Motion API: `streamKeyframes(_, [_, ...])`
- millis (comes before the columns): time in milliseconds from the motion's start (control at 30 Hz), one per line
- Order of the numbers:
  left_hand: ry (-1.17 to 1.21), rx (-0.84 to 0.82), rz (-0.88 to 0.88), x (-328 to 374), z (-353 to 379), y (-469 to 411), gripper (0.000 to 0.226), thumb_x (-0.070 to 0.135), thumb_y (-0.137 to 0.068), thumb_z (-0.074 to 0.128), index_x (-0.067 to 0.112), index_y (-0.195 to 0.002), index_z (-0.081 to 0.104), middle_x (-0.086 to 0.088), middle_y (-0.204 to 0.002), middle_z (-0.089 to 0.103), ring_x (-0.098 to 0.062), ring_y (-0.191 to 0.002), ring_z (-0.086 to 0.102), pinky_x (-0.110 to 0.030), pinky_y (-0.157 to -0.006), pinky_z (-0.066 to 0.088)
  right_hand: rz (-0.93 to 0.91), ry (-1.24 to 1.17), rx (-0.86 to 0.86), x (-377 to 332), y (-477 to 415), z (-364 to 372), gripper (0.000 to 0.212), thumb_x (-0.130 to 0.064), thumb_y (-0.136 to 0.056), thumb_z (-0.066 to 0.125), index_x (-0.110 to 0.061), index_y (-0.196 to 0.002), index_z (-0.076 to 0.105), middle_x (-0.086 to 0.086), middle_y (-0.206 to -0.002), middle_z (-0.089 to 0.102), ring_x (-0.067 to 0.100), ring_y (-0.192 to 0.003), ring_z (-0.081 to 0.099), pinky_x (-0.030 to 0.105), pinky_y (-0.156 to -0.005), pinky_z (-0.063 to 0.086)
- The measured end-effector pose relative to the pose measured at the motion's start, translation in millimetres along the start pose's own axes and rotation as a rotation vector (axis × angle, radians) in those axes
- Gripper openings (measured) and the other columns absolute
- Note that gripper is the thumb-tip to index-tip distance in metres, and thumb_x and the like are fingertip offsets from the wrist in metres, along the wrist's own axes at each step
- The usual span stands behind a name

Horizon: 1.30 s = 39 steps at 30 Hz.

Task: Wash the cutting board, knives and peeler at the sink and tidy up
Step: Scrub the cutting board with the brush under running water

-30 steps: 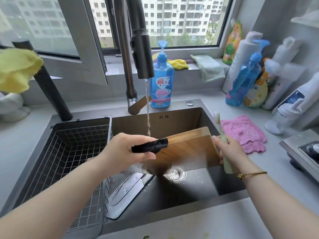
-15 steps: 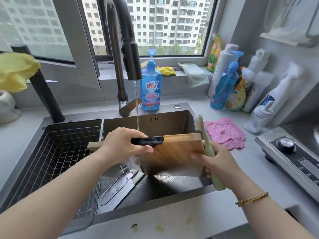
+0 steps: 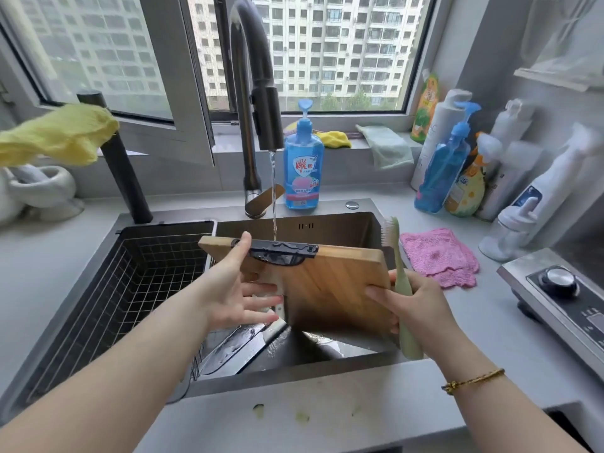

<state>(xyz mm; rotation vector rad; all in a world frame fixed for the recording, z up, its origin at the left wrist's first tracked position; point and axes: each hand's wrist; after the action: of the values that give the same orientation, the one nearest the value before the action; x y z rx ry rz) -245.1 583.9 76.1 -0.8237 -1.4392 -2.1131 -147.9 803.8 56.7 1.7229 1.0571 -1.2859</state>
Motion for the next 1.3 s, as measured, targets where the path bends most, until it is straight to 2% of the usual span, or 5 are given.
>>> streamKeyframes(400, [-0.02, 0.114, -0.012, 6.1, -2.8, -9.3, 0.014, 0.015, -0.088, 0.046, 0.001, -0.092, 0.048, -0.026, -0.088, 0.061, -0.033, -0.053, 0.067, -0.027, -0.038, 0.053, -0.092, 0.063, -0.148, 15.6, 17.6, 11.5, 0.03, -0.008, -0.061, 0.083, -0.031, -0.06, 0.063, -0.016, -0.043, 0.055, -0.001, -0.043, 0.05, 0.008, -0.043, 0.036])
streamKeyframes(500, [0.108, 0.087, 0.006, -2.5, -0.5, -6.2, 0.004, 0.004, -0.088, 0.042, 0.001, -0.09, 0.044, -0.027, -0.083, 0.057, -0.035, -0.047, 0.065, -0.024, -0.032, 0.049, -0.062, 0.152, -0.237, 22.8, 21.9, 8.0, 0.033, -0.03, -0.043, 0.078, -0.033, -0.072, 0.064, -0.022, -0.055, 0.061, -0.006, -0.053, 0.055, 0.006, -0.046, 0.039])
streamKeyframes(867, [-0.194, 0.04, 0.18, 7.5, -15.5, -34.9, 0.021, -0.002, -0.086, 0.037, 0.006, -0.069, 0.045, -0.001, -0.046, 0.058, -0.012, -0.042, 0.06, -0.027, -0.052, 0.053, 0.157, 0.158, -0.358, 35.8, 18.3, -14.3, 0.027, -0.023, -0.063, 0.066, -0.022, -0.091, 0.067, -0.017, -0.053, 0.063, 0.005, -0.034, 0.041, 0.02, -0.038, 0.039])
streamKeyframes(1000, [-0.189, 0.022, 0.143, 10.6, -22.6, -56.0, 0.018, -0.002, -0.086, 0.035, 0.005, -0.074, 0.047, -0.007, -0.058, 0.059, -0.021, -0.057, 0.06, -0.033, -0.062, 0.049, 0.22, 0.11, -0.231, 45.2, 7.2, -8.9, 0.013, -0.007, -0.083, 0.063, -0.018, -0.09, 0.065, 0.0, -0.094, 0.071, 0.008, -0.033, 0.04, 0.023, -0.038, 0.039])
streamKeyframes(1300, [-0.269, -0.068, 0.039, 21.2, -37.9, -115.6, 0.018, -0.003, -0.084, 0.034, 0.002, -0.092, 0.049, -0.018, -0.092, 0.053, -0.028, -0.081, 0.053, -0.033, -0.068, 0.052, 0.294, 0.088, -0.065, 61.3, -34.6, 8.7, 0.009, -0.017, -0.086, 0.058, -0.022, -0.091, 0.065, 0.022, -0.087, 0.07, 0.013, -0.031, 0.04, 0.023, -0.04, 0.041])
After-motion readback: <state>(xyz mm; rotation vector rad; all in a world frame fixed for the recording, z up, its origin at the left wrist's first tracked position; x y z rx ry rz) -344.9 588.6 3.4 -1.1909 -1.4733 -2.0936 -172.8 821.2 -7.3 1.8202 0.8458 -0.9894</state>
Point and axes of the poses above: each hand's wrist, its own y-axis away from the middle knuckle, its own z-axis out of the palm, x = y × z
